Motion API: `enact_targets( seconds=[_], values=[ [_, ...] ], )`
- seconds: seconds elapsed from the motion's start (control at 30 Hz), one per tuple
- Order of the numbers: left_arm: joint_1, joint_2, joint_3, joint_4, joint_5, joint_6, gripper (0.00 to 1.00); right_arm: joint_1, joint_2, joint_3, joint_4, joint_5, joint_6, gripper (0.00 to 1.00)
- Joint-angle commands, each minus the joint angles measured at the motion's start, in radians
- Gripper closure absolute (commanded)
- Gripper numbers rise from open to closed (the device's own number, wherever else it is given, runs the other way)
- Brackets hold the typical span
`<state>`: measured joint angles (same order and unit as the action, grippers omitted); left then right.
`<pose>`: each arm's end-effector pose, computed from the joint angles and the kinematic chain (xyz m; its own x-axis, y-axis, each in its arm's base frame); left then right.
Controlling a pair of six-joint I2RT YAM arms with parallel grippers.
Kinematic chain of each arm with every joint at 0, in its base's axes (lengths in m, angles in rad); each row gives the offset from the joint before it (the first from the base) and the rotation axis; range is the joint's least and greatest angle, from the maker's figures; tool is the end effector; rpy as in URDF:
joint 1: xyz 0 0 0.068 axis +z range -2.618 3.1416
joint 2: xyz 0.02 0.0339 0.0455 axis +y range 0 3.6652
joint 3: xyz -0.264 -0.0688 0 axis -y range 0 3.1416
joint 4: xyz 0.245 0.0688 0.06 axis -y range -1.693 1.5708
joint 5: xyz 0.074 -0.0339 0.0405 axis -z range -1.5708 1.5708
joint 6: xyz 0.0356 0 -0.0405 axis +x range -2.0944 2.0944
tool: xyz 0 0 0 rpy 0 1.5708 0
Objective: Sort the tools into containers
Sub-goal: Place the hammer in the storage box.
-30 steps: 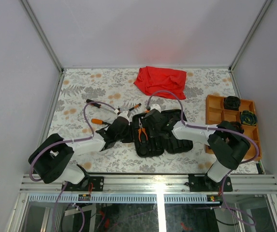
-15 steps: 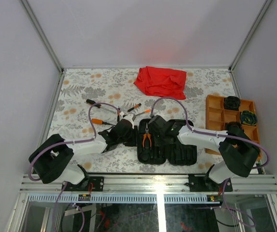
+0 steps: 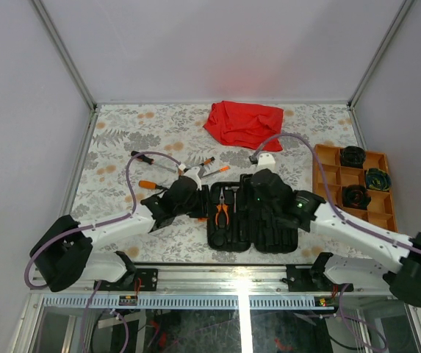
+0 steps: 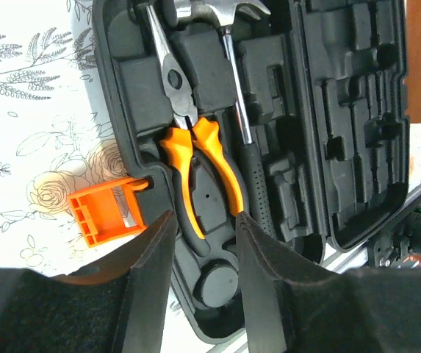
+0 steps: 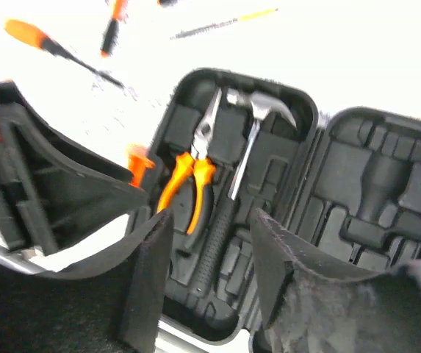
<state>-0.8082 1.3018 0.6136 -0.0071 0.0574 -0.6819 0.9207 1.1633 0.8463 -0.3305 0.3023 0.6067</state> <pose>0.1790 -0.1903 0.1886 -0.8177 -0.0550 -0.5730 0.3051 0.8026 -0.5125 0.1616 0.1950 0.2714 -0.6513 0.0428 -0.7576 -0.2981 0.9038 0.3072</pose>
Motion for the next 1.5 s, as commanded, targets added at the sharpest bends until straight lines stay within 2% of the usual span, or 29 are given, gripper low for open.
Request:
enact_targets(
  seconds=[0.0, 0.2, 0.3, 0.4, 0.63, 0.93, 1.2, 1.47],
  values=[
    [-0.005, -0.016, 0.030, -0.009, -0.020, -0.005, 0.63, 0.004, -0.134, 0.044, 0.097, 0.083, -0.026, 0.40],
    [0.023, -0.071, 0.032, -0.060, -0.089, -0.006, 0.55, 0.005, -0.270, 0.159, 0.183, 0.099, -0.034, 0.00],
    [0.102, -0.093, 0.052, -0.102, -0.112, 0.003, 0.49, 0.004, -0.281, 0.236, 0.192, 0.155, 0.000, 0.01],
    [0.205, -0.091, 0.098, -0.159, -0.144, 0.028, 0.45, 0.005, -0.226, 0.382, 0.095, 0.250, 0.087, 0.01],
    [0.371, -0.004, 0.218, -0.277, -0.269, 0.035, 0.39, 0.005, -0.119, 0.643, -0.027, 0.296, 0.172, 0.01],
    [0.496, 0.079, 0.239, -0.321, -0.329, -0.023, 0.35, 0.004, -0.190, 0.648, 0.045, 0.330, 0.110, 0.01],
    [0.512, 0.134, 0.235, -0.308, -0.315, -0.025, 0.35, 0.005, -0.218, 0.624, 0.074, 0.342, 0.109, 0.01],
    [0.534, 0.115, 0.213, -0.325, -0.364, -0.026, 0.35, 0.005, -0.219, 0.606, 0.090, 0.315, 0.111, 0.01]
  ],
)
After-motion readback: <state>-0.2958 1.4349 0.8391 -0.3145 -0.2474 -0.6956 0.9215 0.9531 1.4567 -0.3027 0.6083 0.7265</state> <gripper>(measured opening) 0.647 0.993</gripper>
